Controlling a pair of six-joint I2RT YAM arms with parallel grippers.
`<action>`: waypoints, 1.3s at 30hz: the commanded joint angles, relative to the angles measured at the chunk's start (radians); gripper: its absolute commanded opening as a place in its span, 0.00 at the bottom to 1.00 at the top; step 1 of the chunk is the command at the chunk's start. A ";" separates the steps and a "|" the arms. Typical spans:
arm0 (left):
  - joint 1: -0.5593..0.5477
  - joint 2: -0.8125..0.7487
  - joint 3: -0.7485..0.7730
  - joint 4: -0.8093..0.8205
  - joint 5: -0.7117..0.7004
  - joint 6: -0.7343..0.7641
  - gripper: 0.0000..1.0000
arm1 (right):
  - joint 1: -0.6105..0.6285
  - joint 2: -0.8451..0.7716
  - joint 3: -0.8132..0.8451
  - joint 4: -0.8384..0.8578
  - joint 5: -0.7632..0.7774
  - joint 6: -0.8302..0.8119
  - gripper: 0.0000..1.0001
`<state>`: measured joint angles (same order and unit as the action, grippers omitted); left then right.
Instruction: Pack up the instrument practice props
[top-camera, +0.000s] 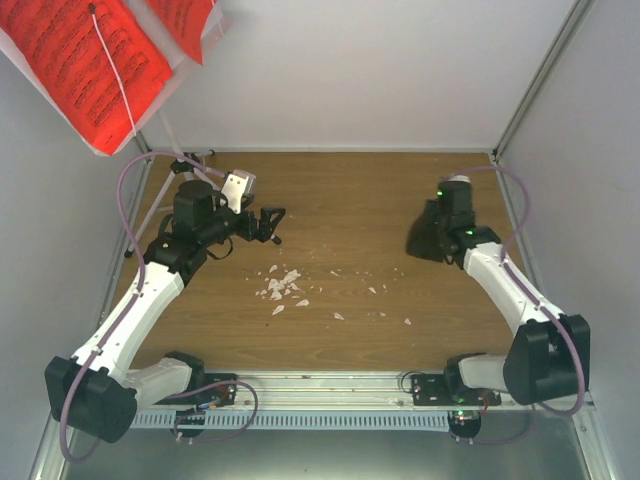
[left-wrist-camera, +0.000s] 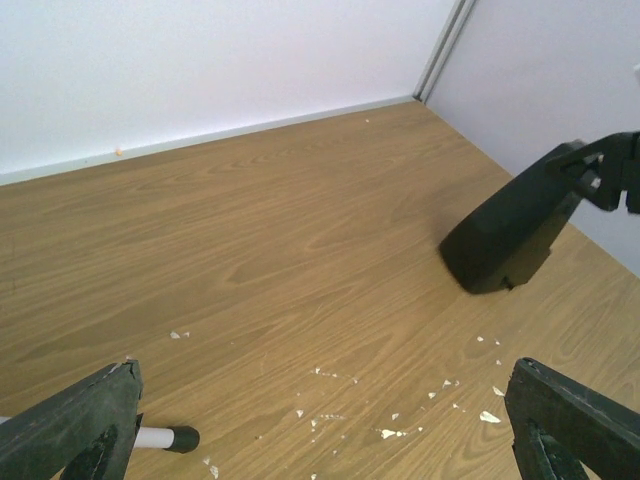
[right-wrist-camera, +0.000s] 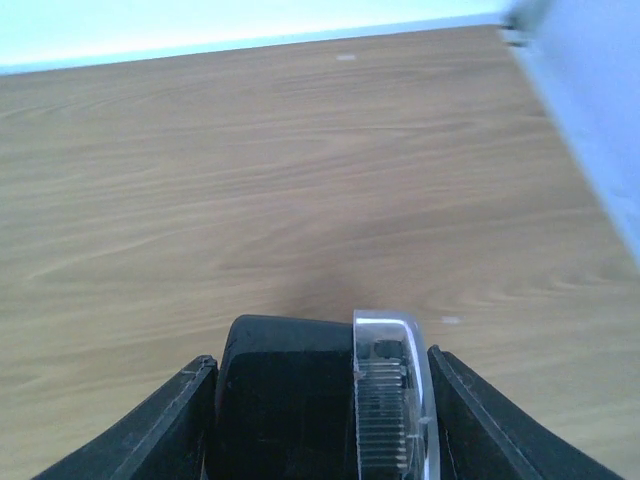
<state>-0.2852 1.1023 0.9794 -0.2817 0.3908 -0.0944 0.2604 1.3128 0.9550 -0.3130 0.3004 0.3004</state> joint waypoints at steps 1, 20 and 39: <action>0.009 -0.020 -0.010 0.026 0.008 0.008 0.99 | -0.193 -0.052 -0.033 0.129 -0.013 -0.022 0.48; 0.009 -0.037 -0.019 0.021 -0.037 0.010 0.99 | -0.523 -0.002 -0.041 0.220 -0.158 -0.025 0.57; 0.021 -0.171 -0.087 0.030 -0.173 -0.125 0.99 | -0.524 -0.339 0.157 -0.098 -0.344 -0.050 1.00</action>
<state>-0.2829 1.0027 0.9321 -0.2806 0.2676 -0.1326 -0.2581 1.0950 0.9989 -0.2897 0.1013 0.2756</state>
